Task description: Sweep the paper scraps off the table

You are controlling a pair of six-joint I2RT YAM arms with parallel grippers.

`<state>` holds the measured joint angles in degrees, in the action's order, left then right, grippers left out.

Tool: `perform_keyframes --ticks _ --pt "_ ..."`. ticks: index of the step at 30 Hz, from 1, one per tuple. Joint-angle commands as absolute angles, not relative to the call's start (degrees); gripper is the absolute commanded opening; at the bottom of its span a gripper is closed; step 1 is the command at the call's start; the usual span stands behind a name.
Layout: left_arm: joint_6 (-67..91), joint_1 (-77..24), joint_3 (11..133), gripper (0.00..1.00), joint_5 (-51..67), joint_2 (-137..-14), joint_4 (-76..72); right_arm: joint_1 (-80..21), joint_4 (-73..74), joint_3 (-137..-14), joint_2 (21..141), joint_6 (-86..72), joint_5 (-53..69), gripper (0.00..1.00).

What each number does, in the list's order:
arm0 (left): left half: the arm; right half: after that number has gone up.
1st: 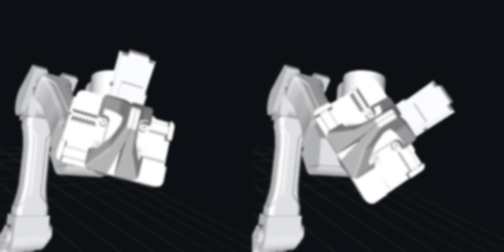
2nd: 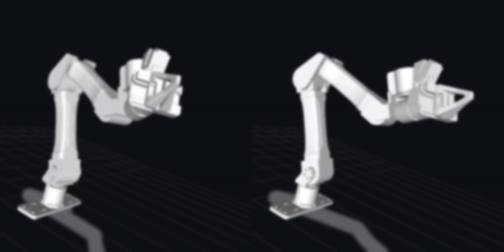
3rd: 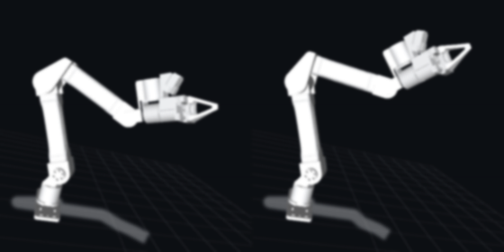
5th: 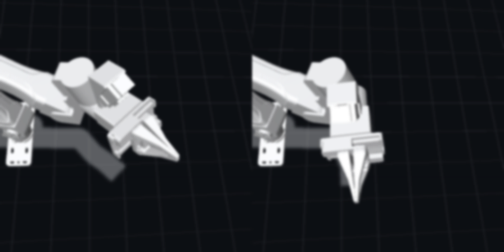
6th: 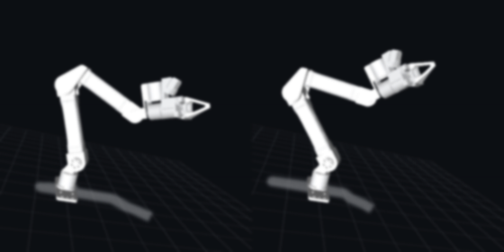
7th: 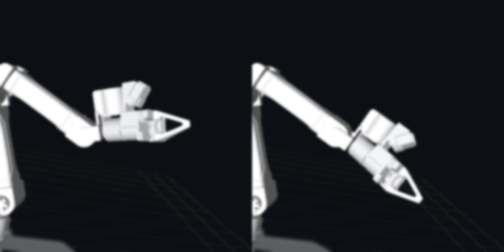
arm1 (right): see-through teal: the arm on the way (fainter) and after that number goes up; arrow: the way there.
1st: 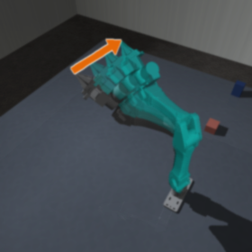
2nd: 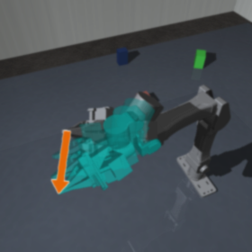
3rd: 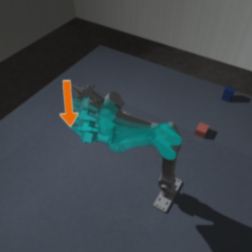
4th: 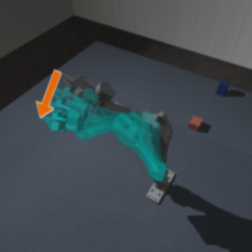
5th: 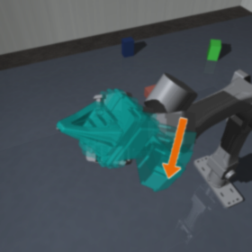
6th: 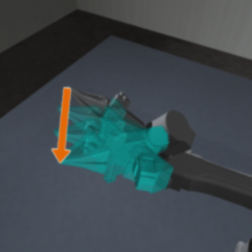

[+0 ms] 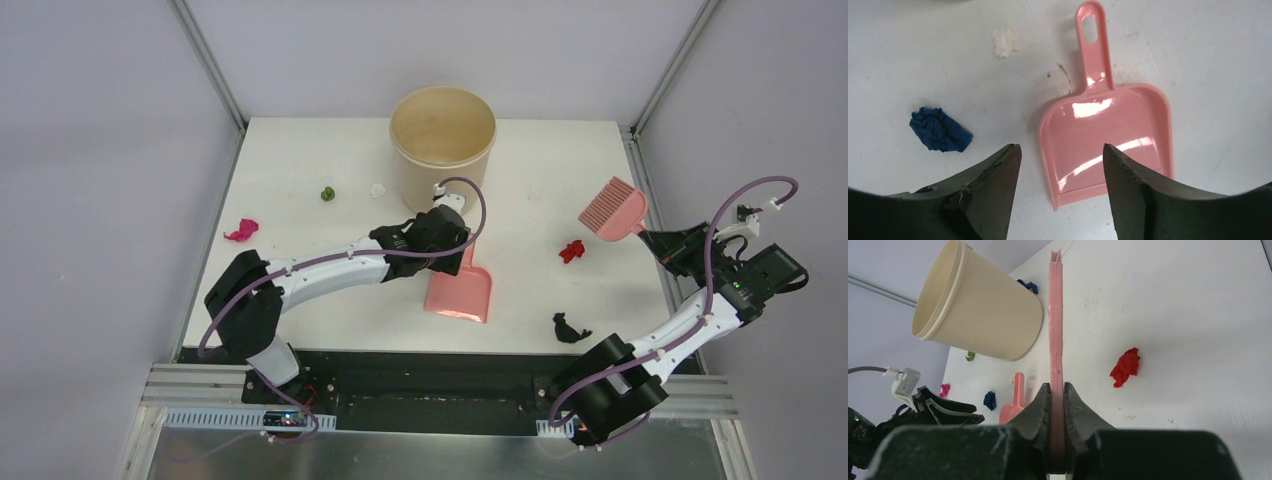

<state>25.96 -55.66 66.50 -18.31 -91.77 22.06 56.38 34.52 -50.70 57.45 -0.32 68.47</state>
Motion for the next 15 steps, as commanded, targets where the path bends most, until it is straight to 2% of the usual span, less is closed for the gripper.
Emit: perform_keyframes --ticks 1,5,7,15 --pt "22.06 -55.76 65.48 0.64 -13.61 -94.39 27.58 56.25 34.78 -52.0 56.83 2.43 71.19 0.0" --pt "24.94 -55.73 63.38 0.78 -12.13 -96.65 25.55 56.29 35.24 -51.98 56.69 2.65 71.26 0.0" --pt "26.08 -55.76 62.27 0.81 -11.54 -97.18 24.49 56.26 35.52 -52.03 56.74 2.91 71.32 0.0" --pt "31.75 -56.25 59.32 0.76 1.42 -97.24 19.31 56.25 36.1 -52.21 56.69 3.23 71.71 0.0"
